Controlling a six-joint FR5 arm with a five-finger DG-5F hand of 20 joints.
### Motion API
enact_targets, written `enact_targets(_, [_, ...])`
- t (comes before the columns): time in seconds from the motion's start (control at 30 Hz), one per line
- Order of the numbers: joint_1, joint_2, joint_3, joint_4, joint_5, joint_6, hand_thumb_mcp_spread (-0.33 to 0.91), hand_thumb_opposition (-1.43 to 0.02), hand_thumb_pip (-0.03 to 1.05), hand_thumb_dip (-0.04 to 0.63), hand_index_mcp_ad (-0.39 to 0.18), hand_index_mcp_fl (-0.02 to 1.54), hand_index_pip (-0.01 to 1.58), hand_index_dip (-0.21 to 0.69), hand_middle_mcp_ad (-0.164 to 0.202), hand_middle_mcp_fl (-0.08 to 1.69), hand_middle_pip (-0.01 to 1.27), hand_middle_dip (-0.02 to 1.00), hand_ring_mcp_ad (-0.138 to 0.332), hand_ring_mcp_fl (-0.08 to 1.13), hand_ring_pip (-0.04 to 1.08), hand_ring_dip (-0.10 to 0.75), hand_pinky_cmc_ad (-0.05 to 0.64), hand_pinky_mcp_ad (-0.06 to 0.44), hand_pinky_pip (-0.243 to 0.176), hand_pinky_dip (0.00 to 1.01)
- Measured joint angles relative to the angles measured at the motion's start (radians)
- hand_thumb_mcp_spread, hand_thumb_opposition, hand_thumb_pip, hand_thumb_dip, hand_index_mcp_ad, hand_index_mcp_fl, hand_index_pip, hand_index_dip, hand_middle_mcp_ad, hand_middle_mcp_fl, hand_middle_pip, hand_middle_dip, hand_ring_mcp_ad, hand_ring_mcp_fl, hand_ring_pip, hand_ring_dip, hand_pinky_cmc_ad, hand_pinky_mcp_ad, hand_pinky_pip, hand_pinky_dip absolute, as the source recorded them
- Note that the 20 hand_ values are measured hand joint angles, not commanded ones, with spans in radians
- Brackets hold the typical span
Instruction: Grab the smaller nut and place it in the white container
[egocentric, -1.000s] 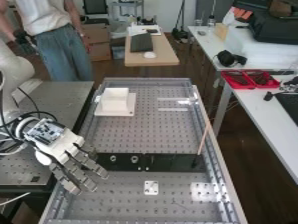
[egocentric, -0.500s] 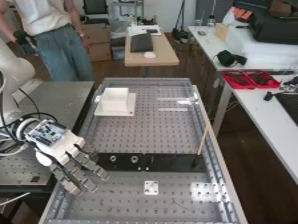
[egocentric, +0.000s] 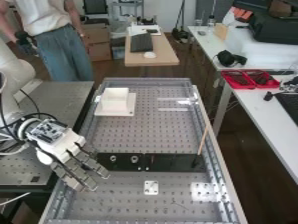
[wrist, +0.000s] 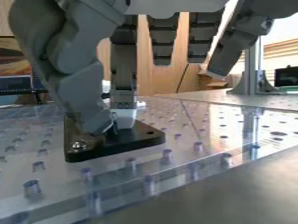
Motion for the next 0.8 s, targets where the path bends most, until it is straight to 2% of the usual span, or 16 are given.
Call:
enact_targets(0.13, [-0.001, -0.001, 0.001, 0.004, -0.005, 0.006, 0.37, -0.84, 0.78, 0.204, -0.098, 0.31, 1.54, -0.003, 0.075, 0.01, 0.13, 0.21, 0.166, 0.00, 0.10, 0.087, 0.333, 0.168, -0.089, 0.56])
enact_targets(0.27, [-0.005, 0.009, 0.003, 0.015, -0.015, -0.002, 0.39, -0.85, 0.72, 0.199, -0.079, 0.42, 1.50, -0.042, 0.070, 0.01, 0.13, 0.21, 0.164, 0.00, 0.10, 0.087, 0.323, 0.164, -0.089, 0.56])
enact_targets(0.57, [-0.021, 0.054, 0.019, 0.020, -0.061, -0.019, 0.39, -0.82, 0.72, 0.199, -0.079, 0.42, 1.50, -0.042, 0.072, 0.01, 0.13, 0.22, 0.164, 0.00, 0.11, 0.096, 0.318, 0.168, -0.089, 0.56])
enact_targets(0.8, [0.001, 0.122, 0.051, -0.027, -0.137, -0.012, 0.39, -0.82, 0.72, 0.199, -0.079, 0.42, 1.50, -0.042, 0.073, 0.01, 0.13, 0.22, 0.182, 0.00, 0.11, 0.096, 0.316, 0.161, -0.089, 0.56])
